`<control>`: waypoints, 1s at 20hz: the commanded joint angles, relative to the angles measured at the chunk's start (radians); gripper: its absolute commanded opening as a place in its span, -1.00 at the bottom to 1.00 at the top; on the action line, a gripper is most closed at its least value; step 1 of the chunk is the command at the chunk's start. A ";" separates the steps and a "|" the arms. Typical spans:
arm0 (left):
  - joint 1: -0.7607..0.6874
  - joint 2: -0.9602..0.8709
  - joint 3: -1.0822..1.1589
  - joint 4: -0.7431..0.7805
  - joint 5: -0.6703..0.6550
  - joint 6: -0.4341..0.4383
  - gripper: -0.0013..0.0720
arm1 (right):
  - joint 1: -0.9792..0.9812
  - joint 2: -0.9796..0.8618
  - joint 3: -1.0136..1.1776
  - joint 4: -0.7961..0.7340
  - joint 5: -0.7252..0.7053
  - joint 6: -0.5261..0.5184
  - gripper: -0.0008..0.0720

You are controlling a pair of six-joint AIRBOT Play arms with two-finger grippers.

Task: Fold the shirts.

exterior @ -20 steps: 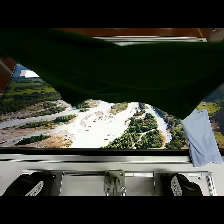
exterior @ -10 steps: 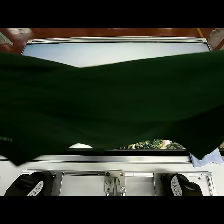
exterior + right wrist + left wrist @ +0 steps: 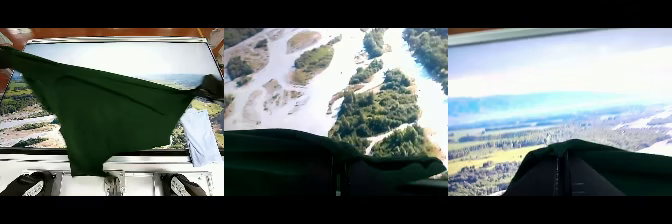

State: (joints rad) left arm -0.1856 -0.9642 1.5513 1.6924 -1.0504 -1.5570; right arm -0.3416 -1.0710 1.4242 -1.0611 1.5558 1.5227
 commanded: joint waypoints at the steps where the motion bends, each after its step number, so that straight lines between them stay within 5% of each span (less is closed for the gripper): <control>1: 0.015 -0.226 -0.034 0.016 0.158 -0.002 -0.88 | 0.066 -0.206 -0.159 -0.039 -0.397 -0.028 -0.81; 7: 0.015 -0.530 -0.033 -0.004 0.137 -0.119 -0.87 | 0.178 -0.509 -0.159 0.241 -0.841 -0.027 -0.80; 12: 0.015 -0.656 -0.033 -0.143 -0.006 -0.188 -0.87 | 0.256 -0.579 -0.159 0.291 -0.861 -0.025 -0.72; 13: 0.015 -0.666 -0.032 -0.145 -0.045 -0.188 -0.61 | 0.264 -0.576 -0.157 0.302 -0.871 -0.034 -0.28; 14: 0.020 -0.669 -0.027 -0.121 -0.119 -0.183 0.21 | 0.263 -0.567 -0.143 0.304 -0.828 -0.050 0.53; 15: 0.032 -0.668 -0.018 -0.075 -0.217 -0.185 0.73 | 0.245 -0.551 -0.121 0.288 -0.758 -0.095 0.89; 17: 0.097 -0.662 -0.013 -0.035 -0.462 -0.122 0.69 | 0.175 -0.502 -0.051 0.151 -0.563 -0.163 0.89; 18: 0.150 -0.652 -0.028 -0.046 -0.558 -0.083 0.51 | 0.133 -0.475 -0.017 0.039 -0.450 -0.161 0.89; 20: 0.265 -0.589 -0.106 -0.197 -0.578 -0.074 0.49 | 0.050 -0.421 0.001 -0.127 -0.255 -0.155 0.86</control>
State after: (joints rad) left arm -0.0357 -1.5955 1.5013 1.6096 -1.4387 -1.6779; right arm -0.2035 -1.5505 1.3785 -0.9642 1.0130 1.3968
